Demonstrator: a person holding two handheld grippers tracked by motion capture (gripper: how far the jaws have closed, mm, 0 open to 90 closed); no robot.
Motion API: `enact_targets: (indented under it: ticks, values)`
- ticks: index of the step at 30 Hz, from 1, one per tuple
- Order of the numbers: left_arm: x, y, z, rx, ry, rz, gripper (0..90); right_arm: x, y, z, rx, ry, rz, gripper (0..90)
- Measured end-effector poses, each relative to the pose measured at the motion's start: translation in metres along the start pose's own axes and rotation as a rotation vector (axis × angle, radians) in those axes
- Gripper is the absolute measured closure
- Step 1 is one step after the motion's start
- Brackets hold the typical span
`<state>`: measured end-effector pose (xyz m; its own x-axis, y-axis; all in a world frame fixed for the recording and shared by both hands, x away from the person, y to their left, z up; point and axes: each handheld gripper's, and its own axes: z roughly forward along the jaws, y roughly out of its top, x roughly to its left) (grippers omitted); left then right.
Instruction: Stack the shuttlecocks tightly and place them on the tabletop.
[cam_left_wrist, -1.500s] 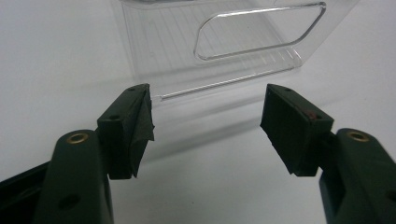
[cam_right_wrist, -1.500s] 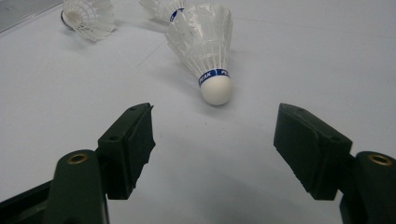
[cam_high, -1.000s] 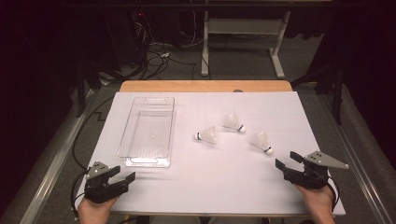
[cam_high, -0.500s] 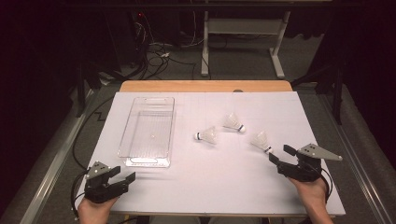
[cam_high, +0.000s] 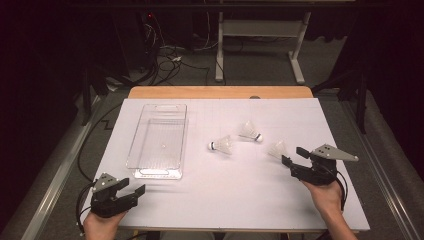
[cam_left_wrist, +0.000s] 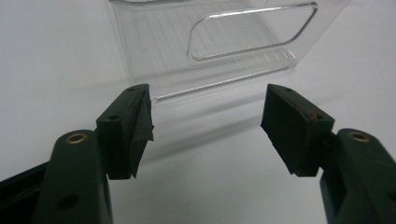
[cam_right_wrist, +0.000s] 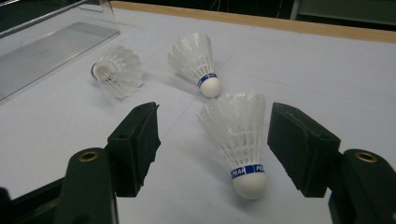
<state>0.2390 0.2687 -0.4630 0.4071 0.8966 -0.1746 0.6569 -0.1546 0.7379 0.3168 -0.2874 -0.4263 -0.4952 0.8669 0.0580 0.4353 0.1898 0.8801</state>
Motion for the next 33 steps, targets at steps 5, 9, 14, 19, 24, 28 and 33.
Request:
enact_targets:
  ticks: [5, 9, 14, 19, 24, 28, 33]
  values:
    - [0.000, 0.000, 0.000, 0.000, -0.002, 0.000, 34.1, 0.004, 0.009, 0.008, 0.003, 0.005, -0.016, 35.9]
    - [0.000, 0.000, 0.000, 0.001, -0.003, 0.002, 34.0, 0.008, 0.015, 0.014, 0.012, 0.011, -0.018, 35.7]
    - [0.000, 0.000, 0.000, 0.001, -0.004, 0.001, 34.0, 0.011, 0.021, 0.020, 0.004, 0.028, -0.005, 34.9]
    - [0.000, 0.000, 0.000, 0.001, -0.002, 0.003, 34.0, 0.013, 0.025, 0.027, 0.009, 0.035, -0.008, 34.9]
    - [0.000, 0.000, 0.000, 0.001, -0.004, 0.002, 34.0, 0.014, 0.028, 0.034, 0.014, 0.039, -0.001, 35.0]
    - [0.000, 0.000, 0.000, 0.001, -0.005, 0.002, 34.0, 0.014, 0.033, 0.038, 0.012, 0.048, 0.002, 35.0]
    - [0.001, -0.001, -0.001, -0.003, -0.008, -0.004, 34.0, 0.016, 0.039, 0.043, 0.014, 0.052, 0.002, 35.0]
